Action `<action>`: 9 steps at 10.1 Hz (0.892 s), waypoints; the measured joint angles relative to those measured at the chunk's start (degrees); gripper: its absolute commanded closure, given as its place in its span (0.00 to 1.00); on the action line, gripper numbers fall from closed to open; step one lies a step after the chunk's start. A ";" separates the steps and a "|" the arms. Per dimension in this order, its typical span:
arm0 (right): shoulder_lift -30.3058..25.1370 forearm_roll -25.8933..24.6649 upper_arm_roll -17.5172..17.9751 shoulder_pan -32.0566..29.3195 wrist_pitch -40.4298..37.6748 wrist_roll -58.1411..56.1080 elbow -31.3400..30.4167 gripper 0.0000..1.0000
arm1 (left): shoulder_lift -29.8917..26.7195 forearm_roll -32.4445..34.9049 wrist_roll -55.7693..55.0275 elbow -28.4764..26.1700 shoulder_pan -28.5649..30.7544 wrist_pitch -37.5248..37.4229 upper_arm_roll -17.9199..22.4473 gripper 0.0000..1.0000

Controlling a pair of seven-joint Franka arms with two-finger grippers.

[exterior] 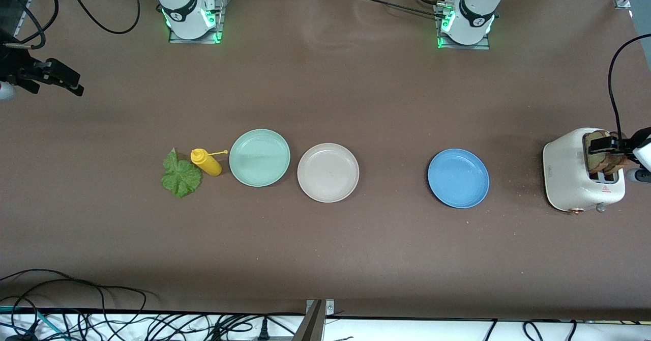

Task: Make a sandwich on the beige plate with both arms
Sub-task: 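Lower the left gripper onto a bread slice in the toaster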

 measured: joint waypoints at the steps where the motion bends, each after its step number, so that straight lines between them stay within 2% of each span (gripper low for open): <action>1: 0.00 0.00 0.00 0.00 0.00 0.00 0.00 0.00 | -0.84 0.00 0.03 -2.13 0.01 1.87 -0.01 0.00; 5: 0.00 0.00 0.01 0.01 0.00 0.00 0.02 0.00 | -3.81 0.00 0.20 -10.30 1.08 8.54 -0.02 0.00; 9: 0.00 0.00 0.01 0.01 -0.04 0.00 0.02 0.00 | -4.81 0.00 0.57 -12.54 1.67 10.32 -0.02 0.05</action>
